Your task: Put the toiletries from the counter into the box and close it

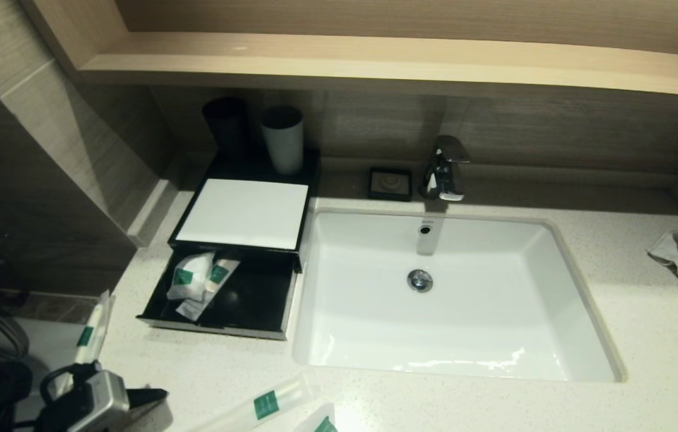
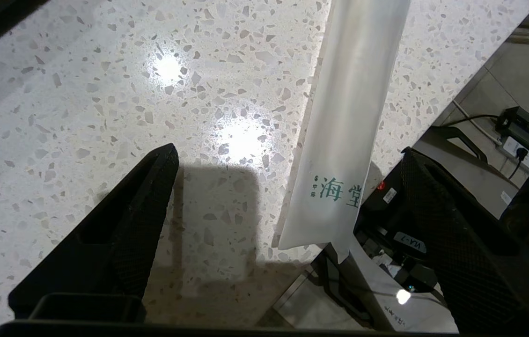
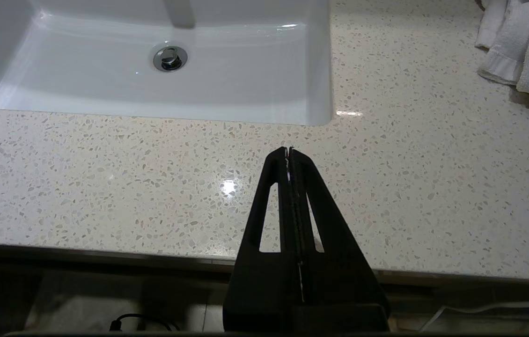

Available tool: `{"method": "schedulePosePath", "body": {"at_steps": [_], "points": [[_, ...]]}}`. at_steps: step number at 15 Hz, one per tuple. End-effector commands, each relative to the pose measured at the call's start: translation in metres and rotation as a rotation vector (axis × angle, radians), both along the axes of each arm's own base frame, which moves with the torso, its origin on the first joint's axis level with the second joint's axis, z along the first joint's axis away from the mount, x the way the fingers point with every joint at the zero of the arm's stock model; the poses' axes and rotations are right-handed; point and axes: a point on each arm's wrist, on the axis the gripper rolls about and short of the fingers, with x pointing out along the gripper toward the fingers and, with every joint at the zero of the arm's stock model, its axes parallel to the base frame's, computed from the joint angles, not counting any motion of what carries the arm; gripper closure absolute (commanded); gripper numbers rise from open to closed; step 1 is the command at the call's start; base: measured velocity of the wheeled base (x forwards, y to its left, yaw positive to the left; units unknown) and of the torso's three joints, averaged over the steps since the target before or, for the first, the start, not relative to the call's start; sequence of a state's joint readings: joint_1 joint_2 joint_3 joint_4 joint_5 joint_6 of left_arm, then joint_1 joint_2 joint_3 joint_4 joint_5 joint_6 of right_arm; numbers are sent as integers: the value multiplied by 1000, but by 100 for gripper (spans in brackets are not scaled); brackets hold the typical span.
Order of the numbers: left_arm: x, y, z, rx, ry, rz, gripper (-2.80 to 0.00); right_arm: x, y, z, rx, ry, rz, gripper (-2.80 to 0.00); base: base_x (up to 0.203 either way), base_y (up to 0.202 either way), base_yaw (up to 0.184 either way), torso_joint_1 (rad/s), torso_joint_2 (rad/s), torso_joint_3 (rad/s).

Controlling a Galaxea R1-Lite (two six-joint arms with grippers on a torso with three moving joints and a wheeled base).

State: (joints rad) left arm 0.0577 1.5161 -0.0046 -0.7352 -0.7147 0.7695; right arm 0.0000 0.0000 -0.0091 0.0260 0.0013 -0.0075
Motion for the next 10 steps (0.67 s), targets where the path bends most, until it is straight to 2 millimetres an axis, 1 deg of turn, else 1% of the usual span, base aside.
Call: {"method": "schedulePosePath", "body": {"at_steps": [1, 10], "points": [[-2, 0, 4, 4, -35, -7, -280, 0, 0, 0, 0, 0, 0, 0, 0, 0, 0, 0, 0, 0], [-4, 0, 2, 14, -24, -15, -280, 0, 0, 0, 0, 0, 0, 0, 0, 0, 0, 0, 0, 0]]}}
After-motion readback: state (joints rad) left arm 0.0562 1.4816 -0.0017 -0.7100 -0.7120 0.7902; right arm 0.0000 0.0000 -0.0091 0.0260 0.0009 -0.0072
